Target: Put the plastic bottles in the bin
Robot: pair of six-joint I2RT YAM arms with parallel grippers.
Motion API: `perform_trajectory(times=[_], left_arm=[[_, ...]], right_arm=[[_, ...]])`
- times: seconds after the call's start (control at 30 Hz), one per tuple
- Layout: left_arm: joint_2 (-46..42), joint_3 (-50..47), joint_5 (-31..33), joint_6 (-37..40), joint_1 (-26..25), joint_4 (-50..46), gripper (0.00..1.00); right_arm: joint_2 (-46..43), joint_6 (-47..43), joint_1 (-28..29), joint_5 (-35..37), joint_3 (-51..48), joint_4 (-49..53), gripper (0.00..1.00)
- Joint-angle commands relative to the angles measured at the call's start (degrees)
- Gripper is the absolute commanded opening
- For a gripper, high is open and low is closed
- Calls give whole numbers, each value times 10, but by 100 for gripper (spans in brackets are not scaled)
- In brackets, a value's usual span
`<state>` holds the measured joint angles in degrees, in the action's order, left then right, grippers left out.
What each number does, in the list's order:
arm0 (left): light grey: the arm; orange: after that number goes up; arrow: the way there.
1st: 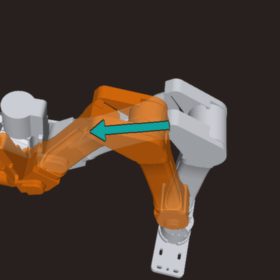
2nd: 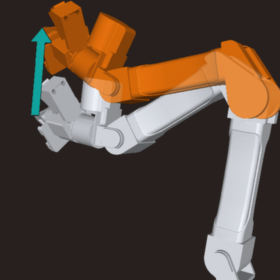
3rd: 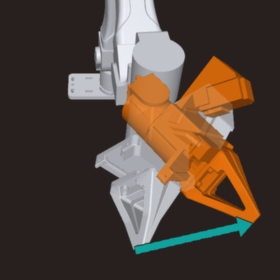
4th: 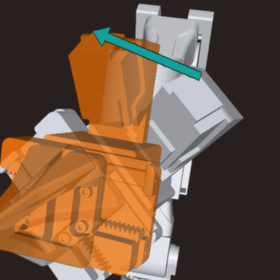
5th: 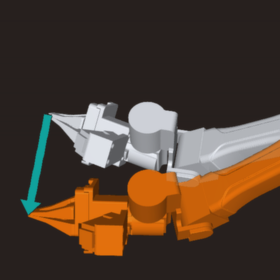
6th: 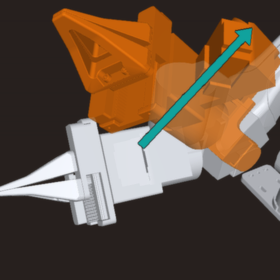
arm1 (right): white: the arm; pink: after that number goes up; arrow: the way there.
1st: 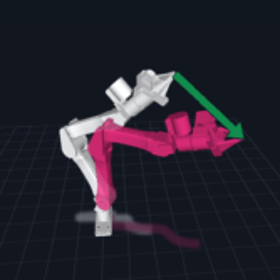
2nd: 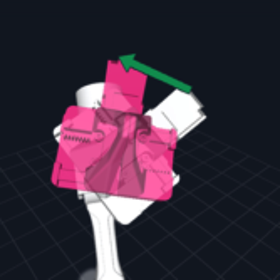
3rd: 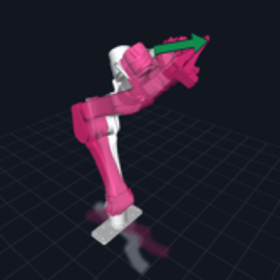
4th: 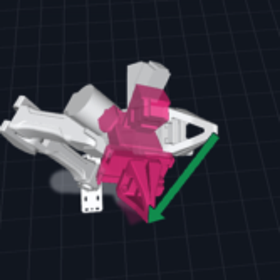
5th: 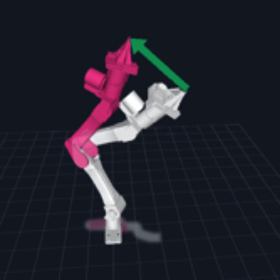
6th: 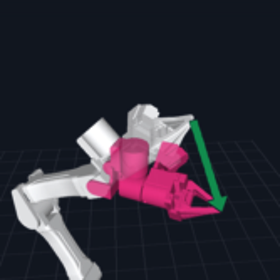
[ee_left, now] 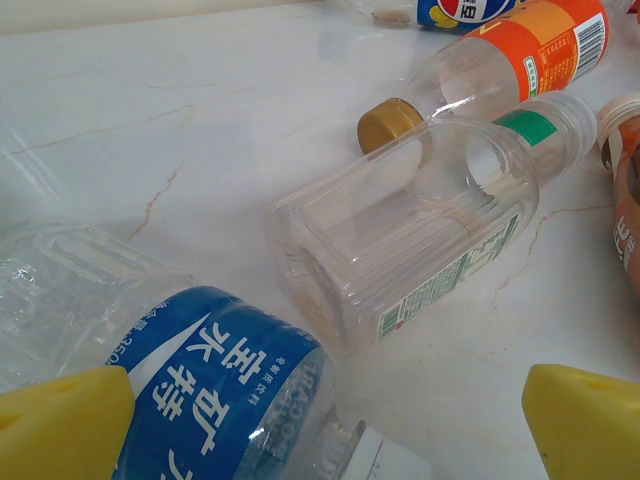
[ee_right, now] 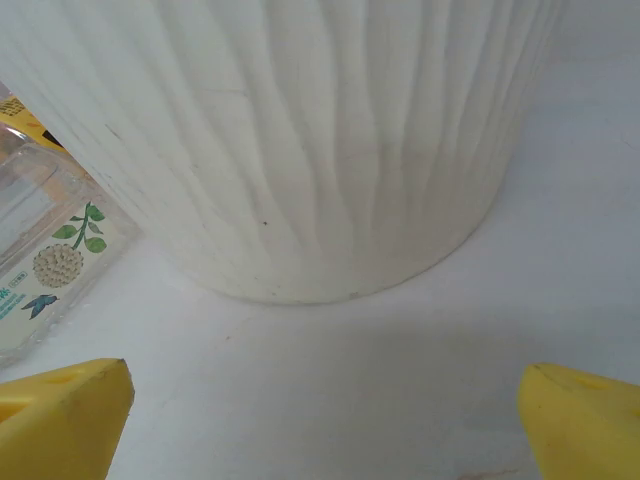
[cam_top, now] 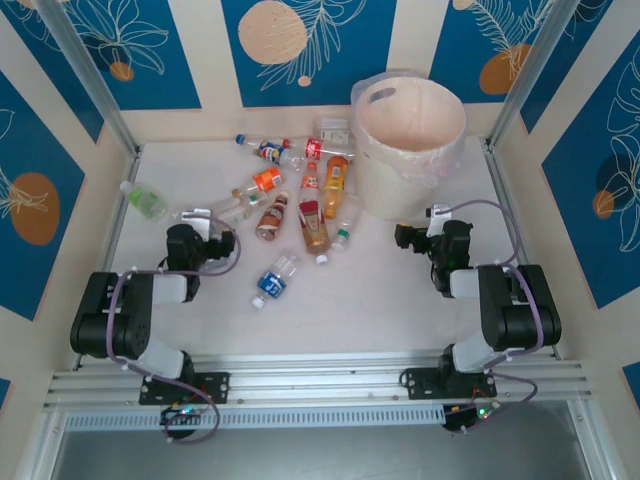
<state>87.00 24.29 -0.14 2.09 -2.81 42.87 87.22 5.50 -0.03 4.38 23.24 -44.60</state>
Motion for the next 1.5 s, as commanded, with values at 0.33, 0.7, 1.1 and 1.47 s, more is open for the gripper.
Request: perform_trajectory(times=[0.33,0.7,1.1,1.47], left_arm=[[3,1,1,3,0,17,100],[4,1,1,3,0,17,100],[3,1,1,2,0,17,100],[-46,32,-11,6,0,-73,100]], right_arm=[[0,2,-2,-4,6,-18,99],[1,2,-1,-4,7,-17,99],[1,2,-2,-4,6,-18,99],[-26,3,-1,-1,23,37,99]])
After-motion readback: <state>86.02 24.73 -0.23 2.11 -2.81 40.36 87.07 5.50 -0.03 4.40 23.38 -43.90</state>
